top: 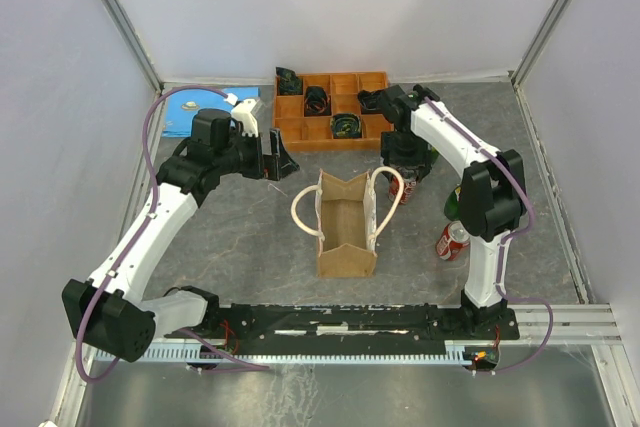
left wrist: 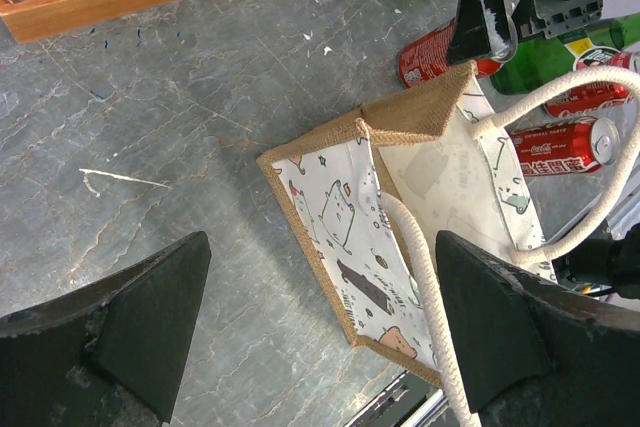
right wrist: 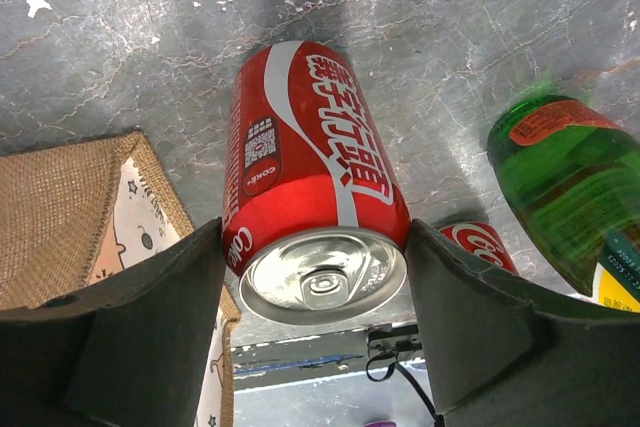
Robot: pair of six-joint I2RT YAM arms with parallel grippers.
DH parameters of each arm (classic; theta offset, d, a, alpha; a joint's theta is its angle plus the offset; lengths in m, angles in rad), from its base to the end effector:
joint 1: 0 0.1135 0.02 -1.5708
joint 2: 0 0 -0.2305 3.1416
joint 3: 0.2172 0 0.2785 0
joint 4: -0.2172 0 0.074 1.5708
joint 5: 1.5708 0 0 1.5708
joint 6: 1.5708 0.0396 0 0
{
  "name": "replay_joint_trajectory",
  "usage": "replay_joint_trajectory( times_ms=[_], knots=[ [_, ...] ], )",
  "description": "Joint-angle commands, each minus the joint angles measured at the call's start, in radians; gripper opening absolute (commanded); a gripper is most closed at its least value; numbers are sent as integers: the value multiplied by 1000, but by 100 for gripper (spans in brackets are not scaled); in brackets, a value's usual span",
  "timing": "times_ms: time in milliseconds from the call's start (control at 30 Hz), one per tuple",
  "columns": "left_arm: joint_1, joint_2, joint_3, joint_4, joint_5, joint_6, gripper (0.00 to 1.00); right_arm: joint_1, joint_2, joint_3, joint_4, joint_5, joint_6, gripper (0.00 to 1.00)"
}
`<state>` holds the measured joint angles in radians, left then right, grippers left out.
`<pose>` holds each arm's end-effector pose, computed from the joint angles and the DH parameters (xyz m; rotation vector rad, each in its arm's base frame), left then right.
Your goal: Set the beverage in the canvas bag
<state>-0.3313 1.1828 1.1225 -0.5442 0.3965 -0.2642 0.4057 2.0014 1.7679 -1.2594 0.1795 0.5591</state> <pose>0.2776 -0.1117 0.3076 0.3073 2.2035 -0.7654 0.3735 0.1527 0.2058 0.2391 2.9744 -0.1840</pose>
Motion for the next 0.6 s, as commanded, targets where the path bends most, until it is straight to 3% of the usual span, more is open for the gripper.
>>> replay_joint_trajectory(
  times_ms=[0, 133, 233, 300, 433, 567],
  knots=[
    [7, -14, 5, 30, 21, 13, 99, 0, -60, -26, 48, -11, 28, 75],
    [8, -14, 3, 30, 25, 15, 99, 0, -73, -24, 47, -7, 36, 53],
    [10, -10, 3, 29, 29, 18, 99, 0, -70, -13, 32, -11, 35, 48],
    [9, -7, 6, 30, 33, 21, 99, 1, -70, -16, 31, -17, 34, 52],
    [9, -4, 10, 30, 35, 29, 99, 1, -71, -36, 37, -43, 30, 69],
    [9, -7, 7, 27, 41, 29, 99, 0, -84, -48, 36, -49, 30, 74]
  ],
)
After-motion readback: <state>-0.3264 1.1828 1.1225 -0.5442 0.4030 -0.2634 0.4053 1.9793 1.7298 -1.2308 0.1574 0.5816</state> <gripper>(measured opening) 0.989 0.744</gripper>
